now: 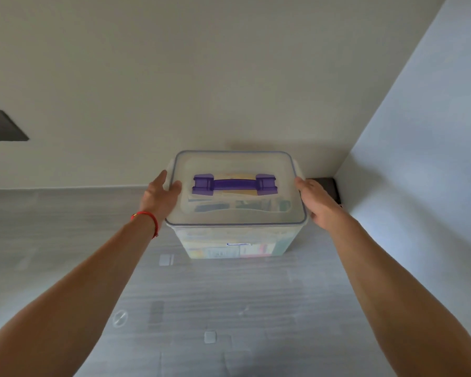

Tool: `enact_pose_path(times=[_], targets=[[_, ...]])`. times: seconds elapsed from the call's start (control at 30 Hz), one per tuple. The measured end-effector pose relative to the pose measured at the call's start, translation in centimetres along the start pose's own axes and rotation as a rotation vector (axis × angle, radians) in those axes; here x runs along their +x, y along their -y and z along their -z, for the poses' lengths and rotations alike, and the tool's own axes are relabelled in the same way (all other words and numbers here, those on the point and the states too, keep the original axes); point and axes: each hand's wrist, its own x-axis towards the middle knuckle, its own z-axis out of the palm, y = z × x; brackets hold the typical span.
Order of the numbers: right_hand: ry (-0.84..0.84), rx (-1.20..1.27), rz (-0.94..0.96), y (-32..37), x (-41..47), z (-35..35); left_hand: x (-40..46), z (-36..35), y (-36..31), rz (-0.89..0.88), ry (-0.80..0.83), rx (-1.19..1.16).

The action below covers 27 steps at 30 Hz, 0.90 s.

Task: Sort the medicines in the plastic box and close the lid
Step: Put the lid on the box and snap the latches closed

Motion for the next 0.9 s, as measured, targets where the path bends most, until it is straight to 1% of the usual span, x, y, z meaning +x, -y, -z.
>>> enact_pose_path(times=[0.07,0.13,0.2,0.33,0.47,0.57,0.6,0.63,0.67,0.7,0.73,0.77,0.8,0.83,0.87,0.9], targets=[[-0.052,0.038,0.012,-0.3,0.1,0.1,-0.2,0.4,0.2,0.0,-0.005,0.027],[-0.07,0.062,0.014,-0.3,0.1,0.5,-0.2,0.4,0.4,0.008,-0.022,-0.001],[-0.06,0.097,0.015,-0.2,0.1,1.0,-0.4,0.3,0.3,0.015,-0.027,-0.043],[-0.027,0.117,0.022,-0.1,0.0,1.2,-0.5,-0.2,-0.3,0.008,-0.04,-0.003],[-0.034,0.064,0.023,-0.1,-0.3,0.7,-0.7,-0.3,-0.1,0.024,-0.103,-0.056],[-0.008,-0.002,0.014,0.4,-0.9,0.6,-0.7,0.0,-0.4,0.026,-0.062,-0.076],[-0.004,-0.038,0.024,0.5,-1.1,0.5,-0.8,0.1,-0.7,0.036,-0.033,-0.045],[-0.007,-0.076,0.038,0.6,-1.3,0.4,-0.9,0.1,-1.1,0.036,-0.014,0.035],[-0.015,-0.113,0.054,0.5,-1.4,0.2,-1.2,0.0,-1.6,0.014,-0.02,0.171],[-0.023,-0.148,0.071,0.5,-1.5,-0.1,-1.8,-0.1,-2.4,-0.043,-0.054,0.339],[-0.036,-0.177,0.088,0.3,-1.6,-0.3,-2.5,-0.4,-3.2,-0.145,-0.102,0.497],[-0.052,-0.198,0.102,0.1,-1.6,-0.6,-3.3,-1.1,-4.1,-0.295,-0.152,0.611],[-0.071,-0.214,0.11,0.0,-1.5,-0.8,-4.0,-2.1,-4.9,-0.465,-0.177,0.678],[-0.089,-0.228,0.117,-0.1,-1.5,-0.9,-4.7,-3.3,-5.8,-0.61,-0.158,0.713],[-0.106,-0.25,0.124,-0.2,-1.4,-0.9,-5.3,-4.7,-6.3,-0.705,-0.102,0.735],[-0.12,-0.283,0.133,-0.2,-1.4,-0.9,-5.8,-6.1,-6.7,-0.746,-0.02,0.752]])
